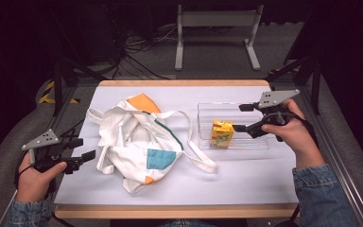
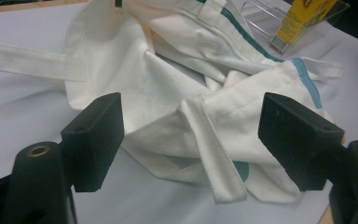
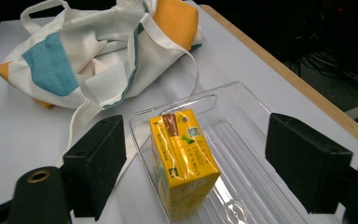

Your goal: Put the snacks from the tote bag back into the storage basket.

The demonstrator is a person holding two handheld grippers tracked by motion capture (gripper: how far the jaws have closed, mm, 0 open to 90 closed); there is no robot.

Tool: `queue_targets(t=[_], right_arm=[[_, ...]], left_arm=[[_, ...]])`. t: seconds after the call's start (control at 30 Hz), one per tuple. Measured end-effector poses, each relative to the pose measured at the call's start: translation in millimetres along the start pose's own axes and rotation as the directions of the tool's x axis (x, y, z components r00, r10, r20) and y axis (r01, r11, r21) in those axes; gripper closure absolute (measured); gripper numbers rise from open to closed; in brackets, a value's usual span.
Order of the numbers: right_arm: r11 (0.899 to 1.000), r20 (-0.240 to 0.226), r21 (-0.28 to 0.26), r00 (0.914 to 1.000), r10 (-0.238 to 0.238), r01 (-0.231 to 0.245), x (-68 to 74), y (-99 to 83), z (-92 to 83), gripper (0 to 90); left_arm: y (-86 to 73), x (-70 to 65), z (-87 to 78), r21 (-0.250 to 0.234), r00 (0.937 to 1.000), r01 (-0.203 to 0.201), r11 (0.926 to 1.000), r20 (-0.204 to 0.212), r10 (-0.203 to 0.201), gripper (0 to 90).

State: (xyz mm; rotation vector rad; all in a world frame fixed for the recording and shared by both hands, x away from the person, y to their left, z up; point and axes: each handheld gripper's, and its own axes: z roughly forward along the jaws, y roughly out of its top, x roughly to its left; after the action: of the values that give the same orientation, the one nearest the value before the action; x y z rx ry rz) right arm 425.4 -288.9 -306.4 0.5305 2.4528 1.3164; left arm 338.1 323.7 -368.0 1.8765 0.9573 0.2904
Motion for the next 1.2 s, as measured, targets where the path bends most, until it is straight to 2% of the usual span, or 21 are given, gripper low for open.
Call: queue_targets(t=[0.3, 0.43, 0.53, 0.7, 0.73, 0.87, 1.03, 1.13, 1.2], right_arm=[[0.998, 0.093, -0.020, 0.9933, 0.069, -0.068, 13.7, -9.2, -30.7, 20.2], [0.995, 0.106, -0.024, 0.9891, 0.103, -0.101, 17.7, -13.6, -36.9, 20.2], [0.990, 0.113, -0.036, 0.9839, 0.138, -0.135, 22.6, -19.8, -43.4, 20.2], [0.985, 0.161, -0.055, 0.9718, 0.172, -0.165, 30.7, -31.7, -54.8, 20.2], [0.985, 0.161, -0.055, 0.9718, 0.172, -0.165, 30.7, -31.7, -54.8, 20.2], [0.980, 0.181, -0.058, 0.9630, 0.199, -0.192, 36.9, -43.0, -55.9, 20.2], [0.974, 0.192, -0.066, 0.9549, 0.227, -0.218, 45.4, -59.4, -52.3, 20.2], [0.969, 0.230, -0.060, 0.9408, 0.249, -0.242, 49.4, -71.0, -45.1, 20.2], [0.968, 0.245, -0.060, 0.9363, 0.252, -0.244, 51.8, -76.4, -42.2, 20.2]], left_arm=[[-3.7, -0.4, 8.5, 0.000, 1.0000, -0.009, 1.0000, 0.004, 0.009, 21.5], [-6.3, -0.3, 15.3, 0.011, 0.9999, -0.008, 0.9999, 0.010, 0.008, 21.4], [-6.2, -2.4, 17.9, 0.012, 0.9997, -0.016, 0.9998, 0.020, 0.016, 21.3], [-9.9, -3.2, 19.3, -0.001, 0.9995, -0.027, 0.9996, 0.015, 0.027, 21.2], [-11.5, -3.1, 19.8, 0.000, 0.9996, -0.024, 0.9997, 0.015, 0.024, 21.2], [-16.7, -4.0, 22.3, 0.010, 0.9993, -0.023, 0.9997, 0.030, 0.023, 21.5], [-20.5, -6.5, 23.6, 0.010, 0.9983, -0.044, 0.9990, 0.040, 0.044, 21.7], [-23.7, -6.2, 22.4, -0.001, 0.9985, -0.037, 0.9993, 0.040, 0.037, 21.8], [-25.9, -4.8, 22.3, -0.001, 0.9983, -0.046, 0.9989, 0.036, 0.046, 22.2]])
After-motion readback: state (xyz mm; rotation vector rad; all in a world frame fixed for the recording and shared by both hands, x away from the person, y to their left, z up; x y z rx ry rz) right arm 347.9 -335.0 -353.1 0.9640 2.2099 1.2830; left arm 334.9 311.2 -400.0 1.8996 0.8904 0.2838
